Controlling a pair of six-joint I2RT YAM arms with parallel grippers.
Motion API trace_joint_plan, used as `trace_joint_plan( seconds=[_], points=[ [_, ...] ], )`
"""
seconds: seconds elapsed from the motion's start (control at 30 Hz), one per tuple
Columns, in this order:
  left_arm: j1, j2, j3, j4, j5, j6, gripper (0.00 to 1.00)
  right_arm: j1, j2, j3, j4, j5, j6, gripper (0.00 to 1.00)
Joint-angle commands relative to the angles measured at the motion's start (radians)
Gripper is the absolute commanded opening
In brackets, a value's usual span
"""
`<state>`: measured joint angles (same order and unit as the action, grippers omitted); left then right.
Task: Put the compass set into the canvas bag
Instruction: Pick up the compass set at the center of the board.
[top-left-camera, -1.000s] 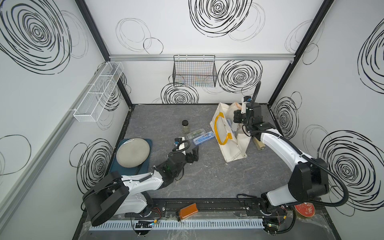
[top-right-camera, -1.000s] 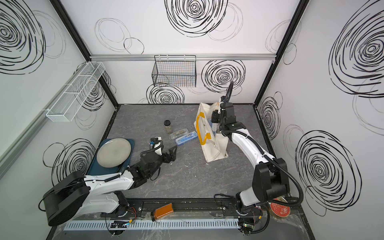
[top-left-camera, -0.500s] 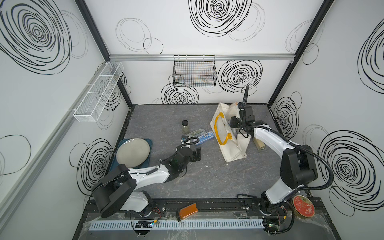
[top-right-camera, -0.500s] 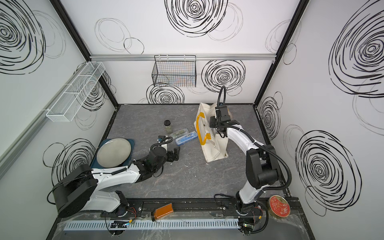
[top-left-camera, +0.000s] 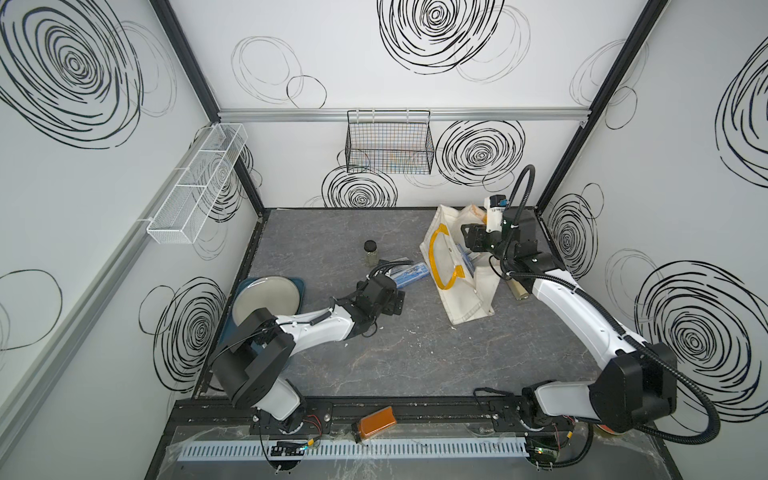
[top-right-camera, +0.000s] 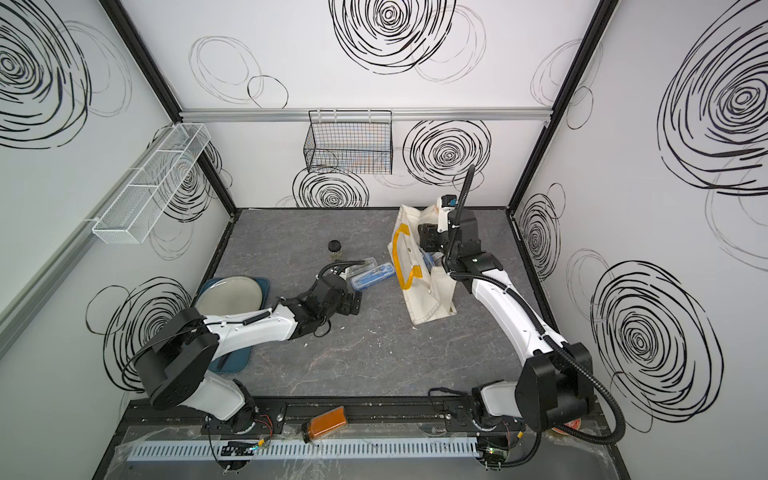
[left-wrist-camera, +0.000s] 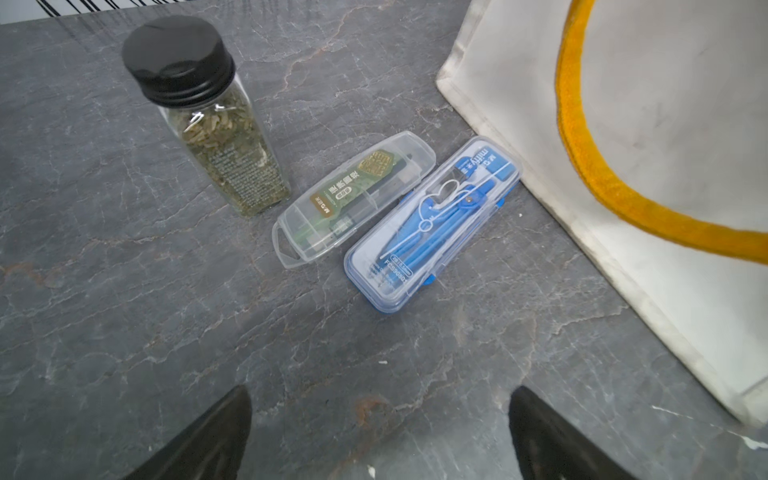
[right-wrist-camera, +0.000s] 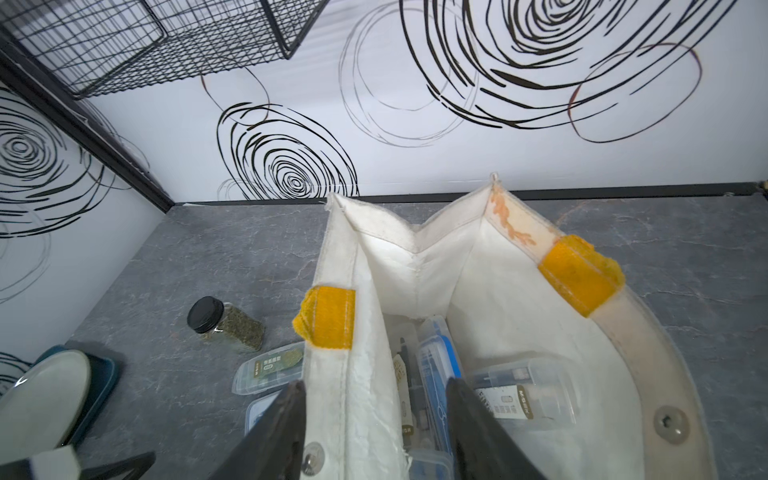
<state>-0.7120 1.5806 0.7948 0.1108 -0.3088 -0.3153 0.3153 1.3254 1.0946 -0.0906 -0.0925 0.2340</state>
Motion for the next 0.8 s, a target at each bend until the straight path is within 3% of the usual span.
trace_joint_plan(
  seconds=[0.0,0.17,0.3,0.77],
  points=[
    [0.024,0.065,0.089,-0.088,0.074,0.104,0.99,0.008,-0.037,-0.038,0.037,-0.041,0.015,0.58],
    [0.04,0.179,0.229,-0.192,0.162,0.173,0.99,0.009,-0.068,-0.074,0.054,-0.033,0.028,0.58],
    [0.053,0.27,0.327,-0.266,0.164,0.204,0.99,0.011,-0.074,-0.085,0.055,-0.036,0.038,0.58],
    [0.092,0.394,0.444,-0.284,0.208,0.257,0.99,0.016,-0.072,-0.087,0.063,-0.053,0.05,0.58]
  ],
)
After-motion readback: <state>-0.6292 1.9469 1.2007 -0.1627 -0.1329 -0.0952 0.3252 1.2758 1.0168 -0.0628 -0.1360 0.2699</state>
